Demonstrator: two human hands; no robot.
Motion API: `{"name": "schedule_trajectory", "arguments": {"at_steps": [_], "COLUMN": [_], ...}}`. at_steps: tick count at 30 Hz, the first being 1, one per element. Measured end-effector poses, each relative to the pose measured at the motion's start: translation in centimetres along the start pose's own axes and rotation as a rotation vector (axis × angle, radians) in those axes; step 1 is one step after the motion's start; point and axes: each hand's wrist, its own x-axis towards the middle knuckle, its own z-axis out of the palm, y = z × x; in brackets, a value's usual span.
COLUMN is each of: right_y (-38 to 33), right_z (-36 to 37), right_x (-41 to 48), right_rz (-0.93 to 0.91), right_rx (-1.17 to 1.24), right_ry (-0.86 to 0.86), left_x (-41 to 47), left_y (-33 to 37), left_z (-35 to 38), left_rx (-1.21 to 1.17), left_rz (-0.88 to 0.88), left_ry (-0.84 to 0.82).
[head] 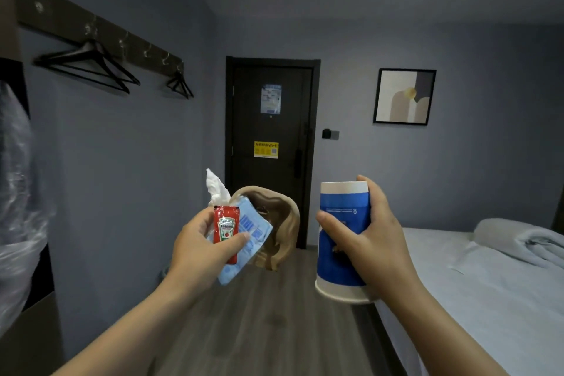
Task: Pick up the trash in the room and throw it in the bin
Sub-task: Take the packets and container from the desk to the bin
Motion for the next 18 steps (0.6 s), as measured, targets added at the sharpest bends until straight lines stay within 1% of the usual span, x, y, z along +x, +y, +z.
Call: {"name": "schedule_trajectory", "arguments": {"at_steps": [8,18], "right_y": [9.2,19.2], "right_z": [3.5,13.8], "right_x": [11.7,26.8], "right_rz": [-0.004,-0.023], "right_rx": [0.052,0.062], "right_ry": [-0.092,-0.129], "left_x": [11.4,30.0], "left_y": [-4.5,-11.8], "left_z": [5.2,7.8], "left_rx": [0.017,0.008], "left_rz": [-0.05,-0.006], "left_ry": [0.093,0.178]}}
